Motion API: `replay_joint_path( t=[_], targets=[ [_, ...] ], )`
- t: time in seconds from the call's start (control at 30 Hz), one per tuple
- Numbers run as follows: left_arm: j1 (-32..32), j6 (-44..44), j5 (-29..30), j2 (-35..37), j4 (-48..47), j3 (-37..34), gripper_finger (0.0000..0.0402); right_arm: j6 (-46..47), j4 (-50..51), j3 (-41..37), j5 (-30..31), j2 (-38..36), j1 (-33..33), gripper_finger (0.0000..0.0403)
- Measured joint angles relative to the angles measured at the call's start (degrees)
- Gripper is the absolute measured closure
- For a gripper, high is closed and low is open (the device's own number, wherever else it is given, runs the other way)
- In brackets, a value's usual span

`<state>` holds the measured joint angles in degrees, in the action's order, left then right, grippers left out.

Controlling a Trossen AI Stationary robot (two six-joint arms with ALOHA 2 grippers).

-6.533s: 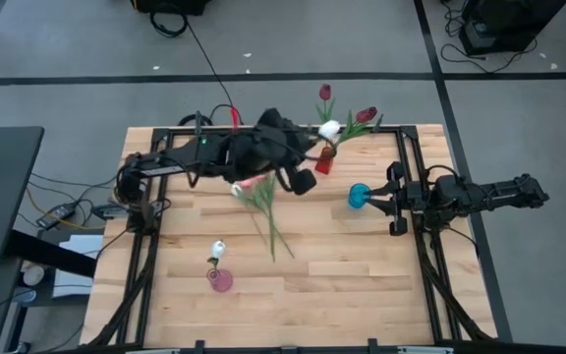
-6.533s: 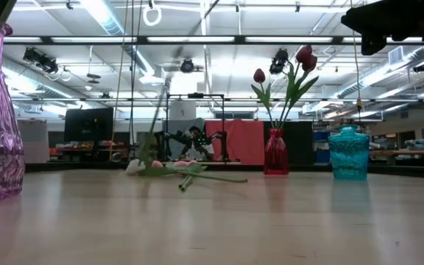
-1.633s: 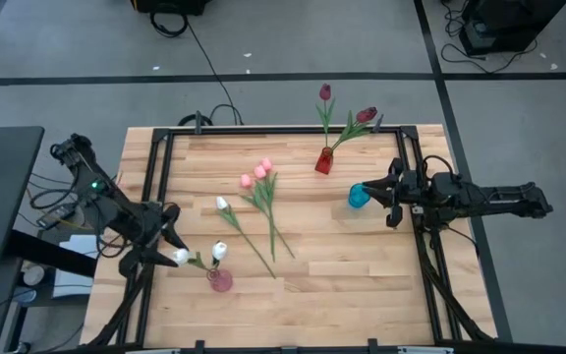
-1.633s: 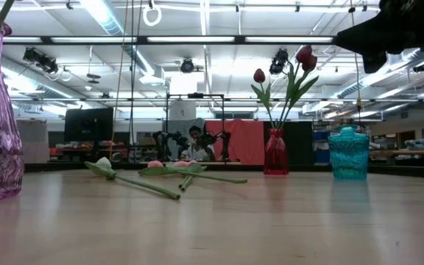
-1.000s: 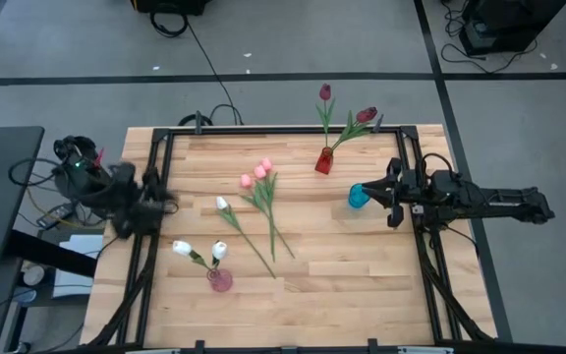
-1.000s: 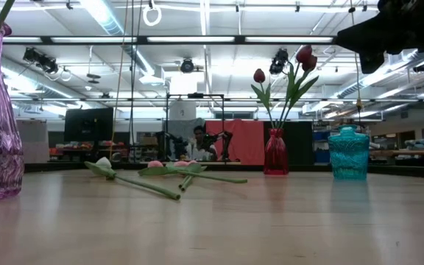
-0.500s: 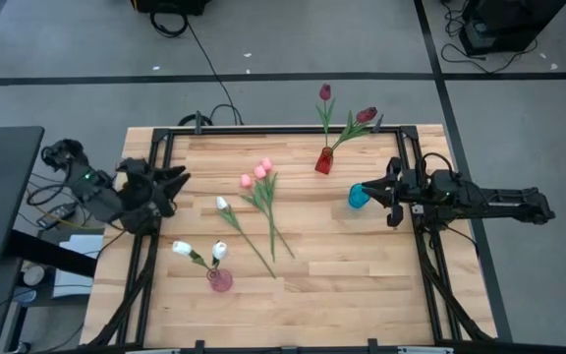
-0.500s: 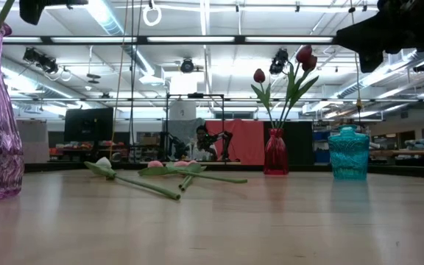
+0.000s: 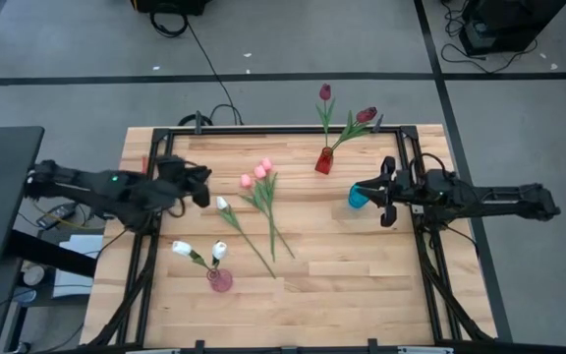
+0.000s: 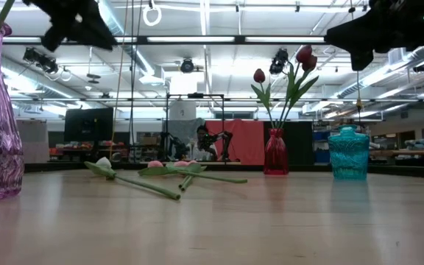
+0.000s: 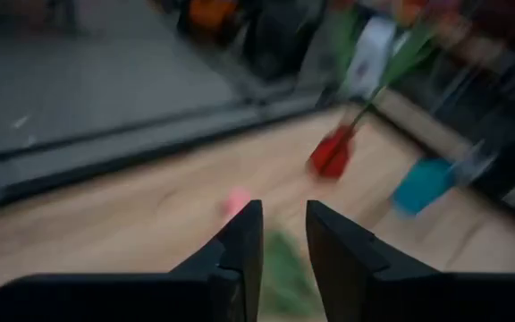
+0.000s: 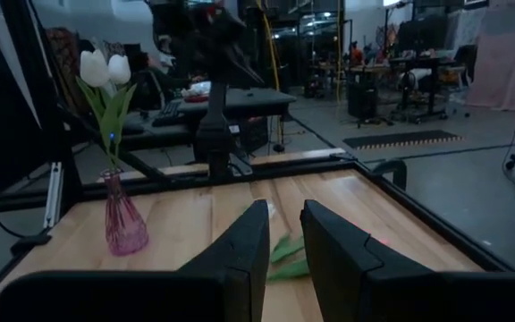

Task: Sort flowers into vase by color
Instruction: Put the white tulip into the pink vase

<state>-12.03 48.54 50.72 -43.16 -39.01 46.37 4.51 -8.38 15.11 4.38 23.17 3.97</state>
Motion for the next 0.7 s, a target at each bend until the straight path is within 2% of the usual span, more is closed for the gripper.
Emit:
replay_joint_path(
  t=[0.23, 0.4, 0.57, 0.7],
  targets=[
    [11.72, -2.53, -16.20, -8.55, -8.47, 0.00, 0.0318, -0.20, -0.26, 0.00, 0.00, 3.85, -0.01, 0.0318],
    [15.21, -13.52, -22.40, -13.61, -7.37, 0.00, 0.0319, -0.20, -1.06, 0.00, 0.00, 6.02, -0.02, 0.0318],
    [15.60, -28.04, -27.32, -18.92, -1.79, 0.00, 0.0319, -0.20, -1.06, 0.00, -0.04, 7.50, -0.02, 0.0318],
    [16.54, -35.82, -31.69, -23.78, 2.54, 0.00, 0.0319, -0.19, -1.92, 0.00, -0.18, 9.21, -0.02, 0.0318]
  ],
)
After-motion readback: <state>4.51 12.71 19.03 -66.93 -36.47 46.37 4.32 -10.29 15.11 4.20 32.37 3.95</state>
